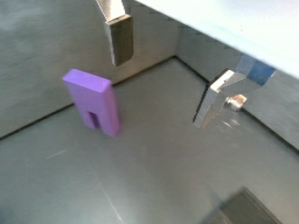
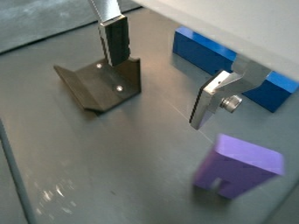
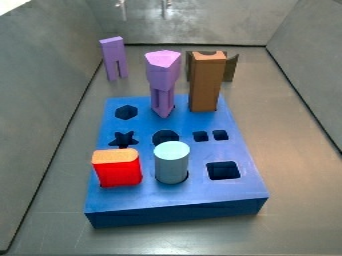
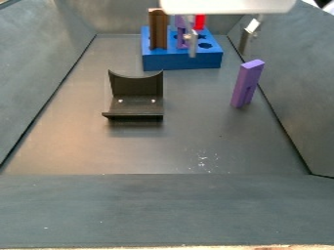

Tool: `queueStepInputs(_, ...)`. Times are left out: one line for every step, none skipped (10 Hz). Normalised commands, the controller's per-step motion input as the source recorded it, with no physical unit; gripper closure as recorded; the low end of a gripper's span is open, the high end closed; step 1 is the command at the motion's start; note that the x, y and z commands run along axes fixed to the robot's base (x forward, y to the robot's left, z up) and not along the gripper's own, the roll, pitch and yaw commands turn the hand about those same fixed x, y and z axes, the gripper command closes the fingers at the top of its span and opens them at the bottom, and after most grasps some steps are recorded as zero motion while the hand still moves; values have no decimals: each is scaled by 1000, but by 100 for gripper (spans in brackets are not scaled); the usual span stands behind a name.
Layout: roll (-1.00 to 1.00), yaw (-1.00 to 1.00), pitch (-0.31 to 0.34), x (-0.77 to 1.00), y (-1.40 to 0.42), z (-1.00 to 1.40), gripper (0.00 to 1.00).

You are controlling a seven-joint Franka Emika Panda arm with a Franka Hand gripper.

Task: Pick up the double-square object. Move to above the board. Insert the double-square object.
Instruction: Pick up the double-square object.

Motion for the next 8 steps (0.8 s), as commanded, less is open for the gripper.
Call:
queueStepInputs(157,403,-297,-774,-257,-63,0)
queueStepInputs(103,386,-340,-766,-271,-20,0)
queueStepInputs(117,386,-397,-723,-317,-109,0)
queueStepInputs(134,391,-406,-709,-337,-263,0)
queueStepInputs(166,417,-383,-694,-280,-343,0)
queueStepInputs(234,443,-263,-497,-186,-457,0)
queueStepInputs(203,429,-226,-480,-114,-363,0)
queueStepInputs(186,440,-180,-377,-23,-249,0)
